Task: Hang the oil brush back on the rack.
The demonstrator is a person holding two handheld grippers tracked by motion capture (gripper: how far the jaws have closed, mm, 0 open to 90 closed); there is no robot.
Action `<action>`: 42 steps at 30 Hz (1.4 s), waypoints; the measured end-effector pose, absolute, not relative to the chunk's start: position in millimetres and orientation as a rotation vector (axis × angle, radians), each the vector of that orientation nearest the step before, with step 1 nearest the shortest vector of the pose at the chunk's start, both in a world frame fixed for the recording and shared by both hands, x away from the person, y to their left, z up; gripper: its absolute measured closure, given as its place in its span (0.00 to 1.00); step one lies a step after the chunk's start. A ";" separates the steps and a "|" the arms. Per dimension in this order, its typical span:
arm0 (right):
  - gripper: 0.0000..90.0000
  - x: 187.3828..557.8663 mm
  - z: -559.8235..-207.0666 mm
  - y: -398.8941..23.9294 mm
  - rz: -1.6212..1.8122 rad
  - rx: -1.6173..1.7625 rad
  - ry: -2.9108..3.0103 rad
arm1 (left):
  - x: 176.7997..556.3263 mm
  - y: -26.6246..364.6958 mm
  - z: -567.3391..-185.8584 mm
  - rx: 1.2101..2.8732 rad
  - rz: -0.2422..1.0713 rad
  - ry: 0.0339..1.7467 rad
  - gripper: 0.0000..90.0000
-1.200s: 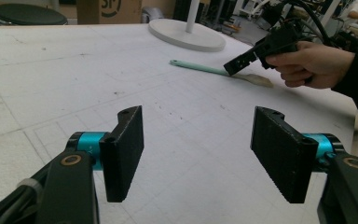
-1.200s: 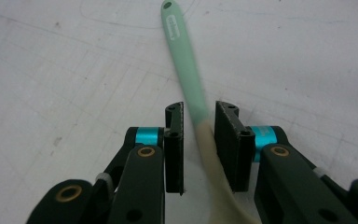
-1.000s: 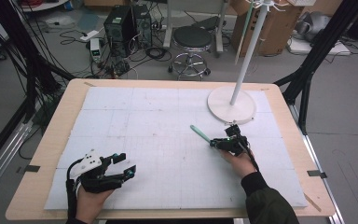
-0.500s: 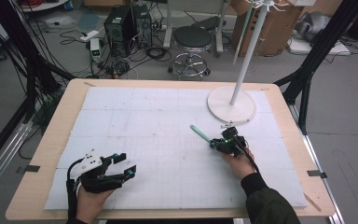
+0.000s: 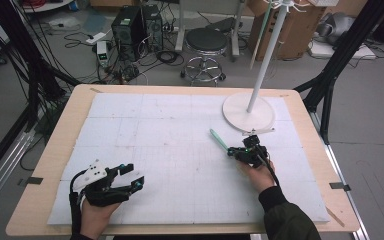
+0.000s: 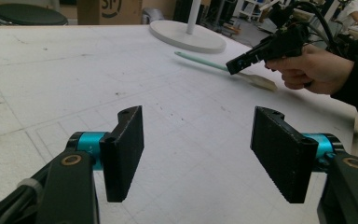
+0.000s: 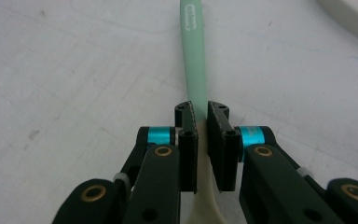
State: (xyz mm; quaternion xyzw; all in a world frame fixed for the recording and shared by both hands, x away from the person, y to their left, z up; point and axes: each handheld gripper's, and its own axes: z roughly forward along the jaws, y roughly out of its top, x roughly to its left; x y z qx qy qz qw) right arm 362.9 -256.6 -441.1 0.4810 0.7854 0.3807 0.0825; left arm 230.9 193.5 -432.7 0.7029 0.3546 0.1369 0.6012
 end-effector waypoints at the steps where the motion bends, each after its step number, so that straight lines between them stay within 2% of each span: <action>1: 0.93 363.0 -439.5 -260.4 1.182 1.452 2.326 | 230.8 193.6 -432.5 1.629 0.318 0.822 0.39; 11: 0.93 356.8 -414.7 -288.3 1.524 1.443 2.045 | 231.3 191.9 -433.2 1.637 0.315 0.823 0.39; 23: 0.93 357.8 -402.3 -300.8 1.654 1.522 1.876 | 231.0 193.1 -432.9 1.633 0.317 0.824 0.39; 42: 0.93 362.3 -353.0 -310.1 1.893 1.433 1.646 | 231.4 192.7 -433.6 1.636 0.311 0.826 0.40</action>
